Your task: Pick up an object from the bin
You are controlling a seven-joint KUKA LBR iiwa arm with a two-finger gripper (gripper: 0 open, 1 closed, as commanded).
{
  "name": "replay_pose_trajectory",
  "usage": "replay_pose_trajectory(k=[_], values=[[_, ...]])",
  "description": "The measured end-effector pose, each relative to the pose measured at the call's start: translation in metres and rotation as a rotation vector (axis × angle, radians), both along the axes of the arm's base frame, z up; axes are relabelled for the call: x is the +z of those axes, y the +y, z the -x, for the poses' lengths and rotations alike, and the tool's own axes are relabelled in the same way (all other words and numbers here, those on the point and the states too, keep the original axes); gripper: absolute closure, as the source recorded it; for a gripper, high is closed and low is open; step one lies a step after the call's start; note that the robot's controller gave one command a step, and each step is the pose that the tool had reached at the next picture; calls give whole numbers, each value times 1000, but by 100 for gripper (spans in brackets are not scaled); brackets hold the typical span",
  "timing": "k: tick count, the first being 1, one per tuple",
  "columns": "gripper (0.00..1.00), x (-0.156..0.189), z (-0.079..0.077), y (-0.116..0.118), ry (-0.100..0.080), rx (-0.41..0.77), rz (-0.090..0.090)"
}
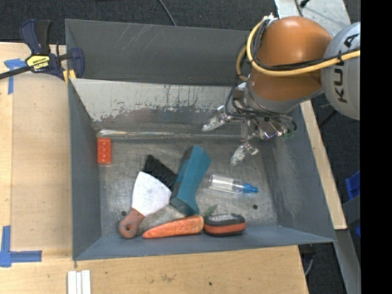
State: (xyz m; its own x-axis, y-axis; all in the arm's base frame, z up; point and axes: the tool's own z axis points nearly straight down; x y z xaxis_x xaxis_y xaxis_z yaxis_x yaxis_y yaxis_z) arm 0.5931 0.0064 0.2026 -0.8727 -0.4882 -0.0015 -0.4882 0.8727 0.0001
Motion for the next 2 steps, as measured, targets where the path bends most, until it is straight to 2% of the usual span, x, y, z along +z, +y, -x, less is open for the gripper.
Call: replay_pose_trajectory(k=[1, 2], values=[[0, -7, 8, -12, -6, 186, 0], [0, -28, 34, -47, 1, 368, 1]])
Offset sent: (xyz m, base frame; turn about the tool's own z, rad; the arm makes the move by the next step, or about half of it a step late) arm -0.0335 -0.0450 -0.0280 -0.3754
